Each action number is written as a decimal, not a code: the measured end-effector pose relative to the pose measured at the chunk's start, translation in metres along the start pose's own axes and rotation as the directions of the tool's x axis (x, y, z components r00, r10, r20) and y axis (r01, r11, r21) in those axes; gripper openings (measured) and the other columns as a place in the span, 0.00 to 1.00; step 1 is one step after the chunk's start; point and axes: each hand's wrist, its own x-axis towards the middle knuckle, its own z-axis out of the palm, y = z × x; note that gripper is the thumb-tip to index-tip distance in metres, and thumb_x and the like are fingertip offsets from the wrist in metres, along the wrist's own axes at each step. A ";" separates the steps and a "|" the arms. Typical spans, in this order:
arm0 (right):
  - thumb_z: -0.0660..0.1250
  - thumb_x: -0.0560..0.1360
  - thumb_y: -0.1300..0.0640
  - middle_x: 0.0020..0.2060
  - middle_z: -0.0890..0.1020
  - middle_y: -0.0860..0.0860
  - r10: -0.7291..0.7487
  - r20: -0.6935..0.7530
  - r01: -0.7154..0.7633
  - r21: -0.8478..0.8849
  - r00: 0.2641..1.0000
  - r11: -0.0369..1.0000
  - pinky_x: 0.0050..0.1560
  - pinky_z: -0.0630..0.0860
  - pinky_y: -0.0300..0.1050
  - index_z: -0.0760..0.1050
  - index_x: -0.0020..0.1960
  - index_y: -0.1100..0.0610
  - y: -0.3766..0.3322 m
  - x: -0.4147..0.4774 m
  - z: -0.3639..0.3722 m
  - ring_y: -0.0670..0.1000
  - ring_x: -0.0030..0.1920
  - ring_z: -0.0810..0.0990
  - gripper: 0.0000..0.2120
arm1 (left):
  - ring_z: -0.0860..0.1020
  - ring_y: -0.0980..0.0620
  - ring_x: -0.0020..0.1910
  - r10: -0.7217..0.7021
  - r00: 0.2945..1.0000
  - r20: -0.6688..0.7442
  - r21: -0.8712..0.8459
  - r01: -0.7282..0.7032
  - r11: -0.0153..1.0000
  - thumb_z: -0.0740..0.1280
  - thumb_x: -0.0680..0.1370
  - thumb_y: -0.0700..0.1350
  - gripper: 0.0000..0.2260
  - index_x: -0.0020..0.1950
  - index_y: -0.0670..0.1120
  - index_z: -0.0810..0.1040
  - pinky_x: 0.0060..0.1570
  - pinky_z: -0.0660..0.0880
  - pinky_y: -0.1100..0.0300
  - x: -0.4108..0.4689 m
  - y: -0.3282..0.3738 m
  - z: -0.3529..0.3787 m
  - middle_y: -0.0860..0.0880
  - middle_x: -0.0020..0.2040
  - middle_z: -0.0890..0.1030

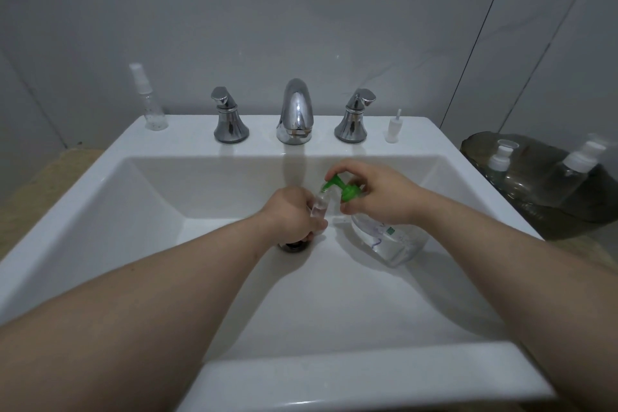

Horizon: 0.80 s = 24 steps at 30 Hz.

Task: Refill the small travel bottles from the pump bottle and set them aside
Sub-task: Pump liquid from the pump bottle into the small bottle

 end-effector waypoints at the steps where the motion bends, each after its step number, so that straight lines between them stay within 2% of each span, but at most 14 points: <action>1: 0.78 0.72 0.59 0.47 0.82 0.50 0.000 0.001 0.000 0.002 1.000 1.000 0.54 0.78 0.49 0.75 0.58 0.38 0.000 0.000 0.000 0.50 0.43 0.78 0.23 | 0.86 0.46 0.39 -0.001 1.000 0.005 0.004 0.001 1.000 0.76 0.77 0.44 0.10 0.55 0.43 0.80 0.51 0.83 0.50 0.000 0.000 0.000 0.44 0.40 0.86; 6: 0.78 0.72 0.59 0.47 0.82 0.49 0.001 -0.005 -0.001 -0.001 1.000 1.000 0.52 0.77 0.45 0.76 0.56 0.37 -0.001 0.000 0.001 0.48 0.42 0.77 0.22 | 0.84 0.49 0.35 0.009 1.000 0.013 0.019 -0.009 1.000 0.75 0.77 0.43 0.07 0.49 0.43 0.80 0.49 0.83 0.53 0.000 -0.001 0.000 0.47 0.37 0.85; 8: 0.78 0.71 0.59 0.48 0.82 0.48 0.006 -0.007 -0.006 -0.001 1.000 1.000 0.49 0.76 0.43 0.76 0.55 0.38 0.000 0.001 0.001 0.48 0.43 0.77 0.21 | 0.85 0.47 0.37 0.021 1.000 0.019 0.032 -0.022 0.999 0.75 0.77 0.43 0.06 0.44 0.45 0.79 0.49 0.83 0.51 0.000 -0.001 0.001 0.48 0.34 0.83; 12: 0.78 0.71 0.59 0.49 0.82 0.49 0.008 -0.004 -0.008 0.007 1.000 1.000 0.50 0.76 0.44 0.77 0.55 0.41 0.000 0.001 0.001 0.48 0.43 0.77 0.20 | 0.86 0.45 0.41 0.034 0.999 0.026 0.049 -0.036 0.998 0.76 0.76 0.43 0.08 0.42 0.45 0.78 0.50 0.83 0.52 0.000 0.000 0.002 0.49 0.34 0.83; 17: 0.79 0.71 0.60 0.49 0.82 0.50 0.013 -0.013 -0.013 0.005 1.000 1.000 0.50 0.76 0.44 0.79 0.56 0.45 -0.001 0.001 0.001 0.49 0.43 0.78 0.18 | 0.86 0.46 0.40 0.042 0.999 0.026 0.077 -0.044 0.996 0.77 0.75 0.45 0.08 0.43 0.44 0.79 0.50 0.83 0.52 0.003 -0.002 0.004 0.48 0.35 0.83; 20: 0.79 0.71 0.60 0.49 0.83 0.50 0.013 -0.013 -0.013 0.010 1.000 1.000 0.50 0.76 0.44 0.79 0.54 0.45 0.001 0.001 0.001 0.47 0.41 0.77 0.18 | 0.84 0.50 0.37 0.042 0.999 0.029 0.103 -0.045 0.994 0.76 0.76 0.46 0.09 0.42 0.47 0.78 0.45 0.80 0.57 0.002 -0.001 0.004 0.50 0.35 0.83; 24: 0.78 0.71 0.61 0.47 0.82 0.49 0.015 -0.011 -0.015 0.011 1.000 1.000 0.50 0.77 0.46 0.78 0.55 0.45 0.002 0.003 0.001 0.48 0.41 0.77 0.18 | 0.86 0.46 0.41 0.043 0.998 0.035 0.085 -0.046 0.995 0.76 0.76 0.47 0.08 0.47 0.44 0.81 0.50 0.83 0.51 0.001 -0.001 0.005 0.47 0.38 0.85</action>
